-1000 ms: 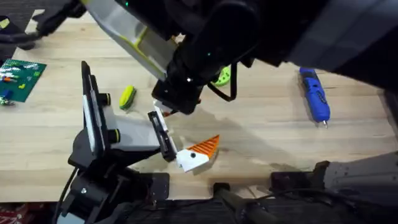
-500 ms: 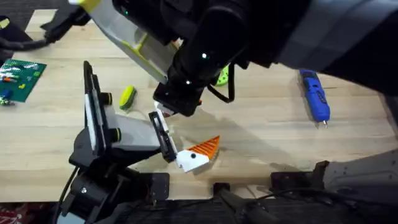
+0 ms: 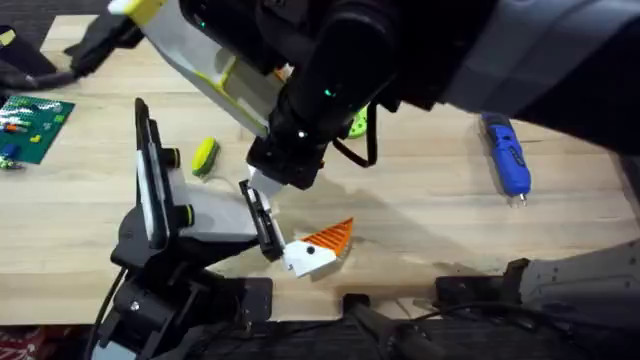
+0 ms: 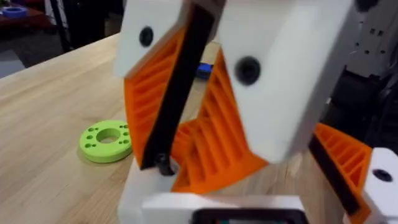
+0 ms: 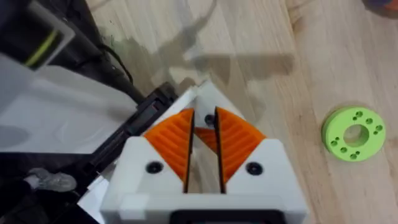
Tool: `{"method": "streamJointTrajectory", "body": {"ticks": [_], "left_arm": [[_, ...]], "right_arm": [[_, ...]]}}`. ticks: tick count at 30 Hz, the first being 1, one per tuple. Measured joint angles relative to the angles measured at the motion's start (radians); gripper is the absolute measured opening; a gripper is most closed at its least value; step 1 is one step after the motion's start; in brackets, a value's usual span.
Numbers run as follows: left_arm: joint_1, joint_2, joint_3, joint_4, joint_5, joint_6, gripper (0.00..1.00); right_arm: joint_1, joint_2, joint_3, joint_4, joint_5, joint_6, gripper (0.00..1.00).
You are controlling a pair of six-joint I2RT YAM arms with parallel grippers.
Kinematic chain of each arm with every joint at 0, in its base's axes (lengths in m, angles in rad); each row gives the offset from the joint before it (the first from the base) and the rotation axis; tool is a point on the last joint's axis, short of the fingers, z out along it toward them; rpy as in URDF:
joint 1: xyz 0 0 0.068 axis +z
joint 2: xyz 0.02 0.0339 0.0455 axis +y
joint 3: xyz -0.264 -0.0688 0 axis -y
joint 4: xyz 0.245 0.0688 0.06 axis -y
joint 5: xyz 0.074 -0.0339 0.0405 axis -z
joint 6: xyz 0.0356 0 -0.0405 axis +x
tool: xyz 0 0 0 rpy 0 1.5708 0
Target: Pick up the gripper from the table and insert it into the empty holder that is missing its gripper. Then pick up a screw, insert it into the mounting hole, and use the screwdriver to tighten it. Finally, clean up the table by picking up the vegetable and placing it into the bucket.
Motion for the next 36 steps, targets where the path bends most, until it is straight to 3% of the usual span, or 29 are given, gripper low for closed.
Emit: {"method": "streamJointTrajectory", "body": {"ticks": [3, 5, 8, 9, 21, 36], "left_arm": [[0.000, 0.000, 0.000, 0.000, -0.002, -0.001, 0.984], [0.000, 0.000, 0.000, 0.001, -0.005, 0.002, 0.984], [0.000, -0.002, 0.000, 0.001, -0.008, 0.011, 0.984], [0.000, -0.002, 0.000, 0.001, -0.007, 0.014, 0.984], [0.000, -0.002, 0.000, 0.001, -0.007, 0.024, 0.984], [0.000, -0.002, 0.000, 0.002, -0.007, 0.027, 0.984]], "right_arm": [[0.000, -0.002, 0.000, 0.002, 0.002, 0.006, 0.369], [-0.003, -0.007, 0.000, 0.001, 0.014, 0.009, 0.547], [-0.020, -0.026, -0.001, -0.009, 0.034, 0.011, 0.930], [-0.025, -0.034, -0.001, -0.006, 0.032, 0.012, 0.976], [-0.074, -0.088, -0.001, 0.000, 0.022, 0.069, 0.994], [-0.074, -0.088, -0.001, 0.000, 0.021, 0.078, 0.994]]}}
